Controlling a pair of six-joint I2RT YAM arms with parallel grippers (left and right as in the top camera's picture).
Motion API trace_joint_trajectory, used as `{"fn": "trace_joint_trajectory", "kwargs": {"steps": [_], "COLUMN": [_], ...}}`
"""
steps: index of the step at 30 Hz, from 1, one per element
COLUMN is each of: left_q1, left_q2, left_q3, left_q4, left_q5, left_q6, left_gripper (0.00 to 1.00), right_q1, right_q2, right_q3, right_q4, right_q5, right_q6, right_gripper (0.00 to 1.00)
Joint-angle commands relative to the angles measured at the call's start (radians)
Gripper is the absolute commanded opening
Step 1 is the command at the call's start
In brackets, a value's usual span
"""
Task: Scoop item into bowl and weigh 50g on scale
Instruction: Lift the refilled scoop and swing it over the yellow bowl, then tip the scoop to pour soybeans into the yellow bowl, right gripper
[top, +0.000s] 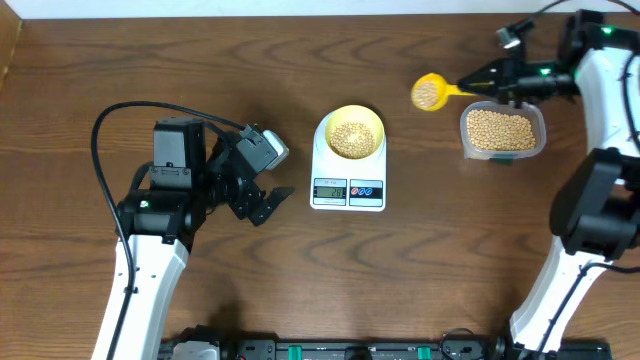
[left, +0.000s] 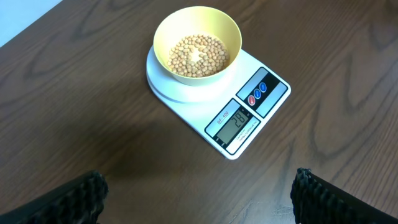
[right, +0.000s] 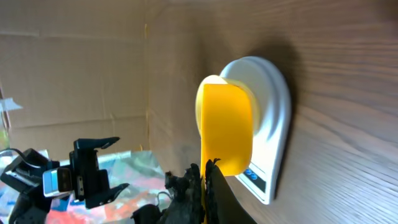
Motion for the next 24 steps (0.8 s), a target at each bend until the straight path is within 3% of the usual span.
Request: {"fn": "trace_joint_trajectory", "kwargs": {"steps": [1, 11, 24], "left_q1": [0.006, 0.006, 0.006], "left_q2": [0.004, 0.004, 0.004], "left_q3": [0.017, 0.017, 0.017], "left_q4": [0.0, 0.0, 0.0], "left_q5": [0.006, 0.006, 0.006], "left_q6": [0.006, 0.006, 0.006], "left_gripper": [0.96, 0.96, 0.96], "right_q1": [0.05, 0.155, 0.312], "right_q2": [-0.005, -0.005, -0.012], "right_q3": [-0.003, -0.002, 0.066], "right_q4": [0.011, 0.063, 0.098], "right_q5": [-0.045, -0.016, 0.226], "right_q6": [0.053, 0.1, 0.156], "right_gripper": [0.01, 0.01, 0.01]}}
